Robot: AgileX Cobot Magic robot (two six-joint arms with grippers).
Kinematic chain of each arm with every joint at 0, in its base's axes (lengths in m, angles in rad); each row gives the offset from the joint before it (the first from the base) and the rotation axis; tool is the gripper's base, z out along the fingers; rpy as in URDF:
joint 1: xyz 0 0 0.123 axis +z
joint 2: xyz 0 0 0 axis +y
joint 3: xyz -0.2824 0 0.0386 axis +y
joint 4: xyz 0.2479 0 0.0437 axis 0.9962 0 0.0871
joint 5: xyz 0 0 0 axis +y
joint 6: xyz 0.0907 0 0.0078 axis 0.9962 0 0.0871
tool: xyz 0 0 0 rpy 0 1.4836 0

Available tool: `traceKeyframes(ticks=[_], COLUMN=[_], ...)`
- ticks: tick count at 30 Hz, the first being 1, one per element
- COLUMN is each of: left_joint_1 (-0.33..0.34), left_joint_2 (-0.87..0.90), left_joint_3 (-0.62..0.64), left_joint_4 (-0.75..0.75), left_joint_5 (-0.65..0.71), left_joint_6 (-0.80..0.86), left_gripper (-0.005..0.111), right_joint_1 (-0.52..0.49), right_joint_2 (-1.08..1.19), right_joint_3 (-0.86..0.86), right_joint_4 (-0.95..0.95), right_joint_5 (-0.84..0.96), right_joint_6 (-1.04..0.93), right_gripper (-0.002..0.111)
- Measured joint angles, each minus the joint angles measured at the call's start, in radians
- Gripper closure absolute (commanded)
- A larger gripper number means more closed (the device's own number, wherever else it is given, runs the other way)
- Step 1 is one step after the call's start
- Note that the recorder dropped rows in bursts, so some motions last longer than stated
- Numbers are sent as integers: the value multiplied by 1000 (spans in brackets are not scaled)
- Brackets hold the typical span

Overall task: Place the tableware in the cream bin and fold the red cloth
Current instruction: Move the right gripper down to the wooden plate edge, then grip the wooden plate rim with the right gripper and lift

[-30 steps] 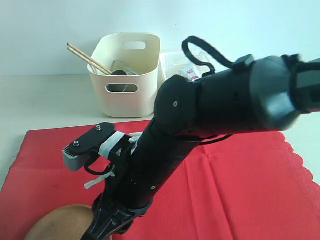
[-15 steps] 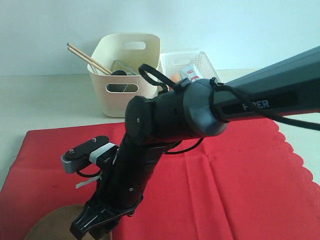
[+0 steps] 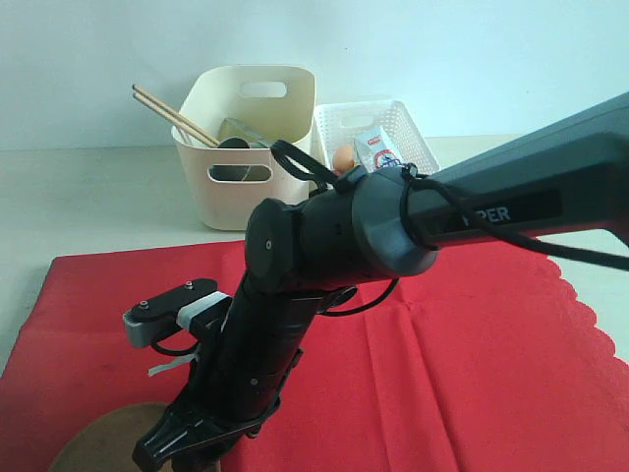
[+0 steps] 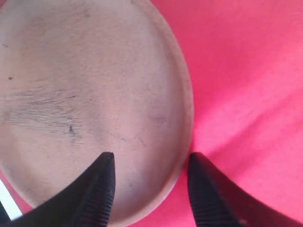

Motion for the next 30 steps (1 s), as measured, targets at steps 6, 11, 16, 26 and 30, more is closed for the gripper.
traceKeyframes(ticks=[6,11,16,26,30], left_joint_1=[0,0,0,0,0], left_joint_2=[0,0,0,0,0], left_joint_3=[0,0,0,0,0], left_joint_4=[0,0,0,0,0], left_joint_5=[0,0,0,0,0], left_joint_6=[0,0,0,0,0], left_gripper=[107,107,107,107,107], right_joint_1=[0,0,0,0,0], right_joint_2=[0,2,31,49,49], right_joint_3=[0,0,-10,-18,-18], right_joint_4=[18,42,51,86,91], right_joint_5=[7,15,25,10,10], right_joint_6=[0,0,0,10,10], right_gripper=[67,68,68,108,108])
